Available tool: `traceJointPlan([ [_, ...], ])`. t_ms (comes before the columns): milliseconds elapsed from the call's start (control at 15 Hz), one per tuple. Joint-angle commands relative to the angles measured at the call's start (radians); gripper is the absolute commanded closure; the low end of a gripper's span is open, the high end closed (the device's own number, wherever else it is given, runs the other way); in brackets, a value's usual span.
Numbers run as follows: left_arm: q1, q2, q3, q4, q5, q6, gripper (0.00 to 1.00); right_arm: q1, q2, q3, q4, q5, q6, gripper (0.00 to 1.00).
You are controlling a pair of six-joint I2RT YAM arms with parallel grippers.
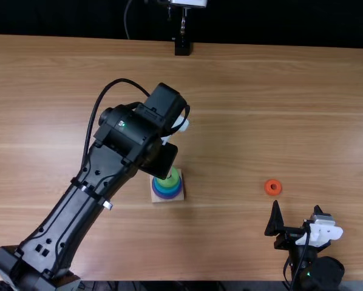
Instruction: Build the Hanoi tower: stack the rings onto the peg from bottom to top in this color order: purple, dark blue, light blue, dark green, light green, yellow, orange.
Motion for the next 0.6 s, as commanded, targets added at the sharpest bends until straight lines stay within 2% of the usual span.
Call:
traceJointPlan([
  [0, -0.021, 0.013, 0.041, -0.006, 0.007, -0.035, 1.0, -0.007, -0.013, -0.072, -0.077, 0.012, 0.003, 0.0],
  [533, -0.067, 0.055, 0.047, -0.004, 0.007, -0.039, 1.0, -0.007, -0.013, -0.072, -0.077, 0.012, 0.003, 0.0],
])
